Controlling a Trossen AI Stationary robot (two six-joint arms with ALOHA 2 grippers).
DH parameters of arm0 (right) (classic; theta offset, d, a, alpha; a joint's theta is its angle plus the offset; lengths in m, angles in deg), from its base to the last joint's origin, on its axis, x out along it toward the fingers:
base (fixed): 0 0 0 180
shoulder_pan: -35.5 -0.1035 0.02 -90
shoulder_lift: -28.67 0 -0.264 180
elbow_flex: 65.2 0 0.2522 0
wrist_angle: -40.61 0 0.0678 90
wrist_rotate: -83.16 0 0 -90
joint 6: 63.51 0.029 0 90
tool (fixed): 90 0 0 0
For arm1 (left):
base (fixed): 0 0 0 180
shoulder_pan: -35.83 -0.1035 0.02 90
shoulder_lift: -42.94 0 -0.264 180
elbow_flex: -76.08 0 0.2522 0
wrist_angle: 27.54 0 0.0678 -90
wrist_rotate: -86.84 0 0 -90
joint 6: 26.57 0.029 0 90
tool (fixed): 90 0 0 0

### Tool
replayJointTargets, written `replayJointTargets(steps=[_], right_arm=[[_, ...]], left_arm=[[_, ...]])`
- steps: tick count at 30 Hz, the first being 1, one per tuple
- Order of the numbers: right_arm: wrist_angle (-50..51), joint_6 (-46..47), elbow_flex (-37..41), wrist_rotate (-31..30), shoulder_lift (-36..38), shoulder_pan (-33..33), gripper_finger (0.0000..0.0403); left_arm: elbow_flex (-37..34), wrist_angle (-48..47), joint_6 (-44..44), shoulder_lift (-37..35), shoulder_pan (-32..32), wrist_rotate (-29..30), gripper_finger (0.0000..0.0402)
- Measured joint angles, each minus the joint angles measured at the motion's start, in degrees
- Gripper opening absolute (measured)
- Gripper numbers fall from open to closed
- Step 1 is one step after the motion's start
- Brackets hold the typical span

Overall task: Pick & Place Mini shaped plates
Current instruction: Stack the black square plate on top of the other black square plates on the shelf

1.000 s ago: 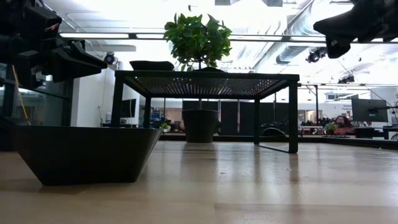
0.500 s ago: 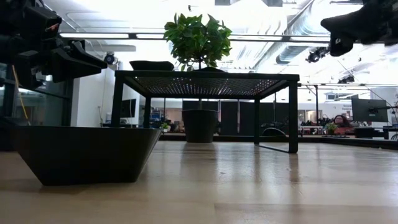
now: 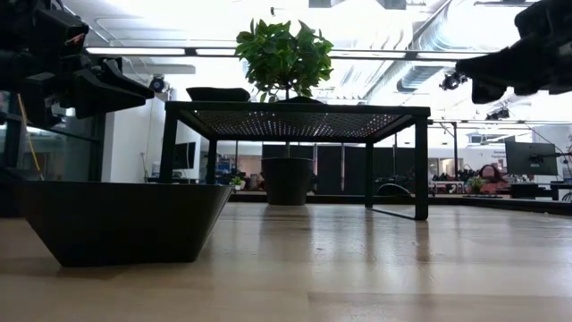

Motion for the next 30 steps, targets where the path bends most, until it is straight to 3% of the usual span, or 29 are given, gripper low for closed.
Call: replayJointTargets(steps=[30], right_arm=[[1.83,-1.25,-0.02,2.23,-0.3,0.99,0.0009]], left_arm=[[0.0,0.0,-0.02,0.0,0.0,0.0,0.014]])
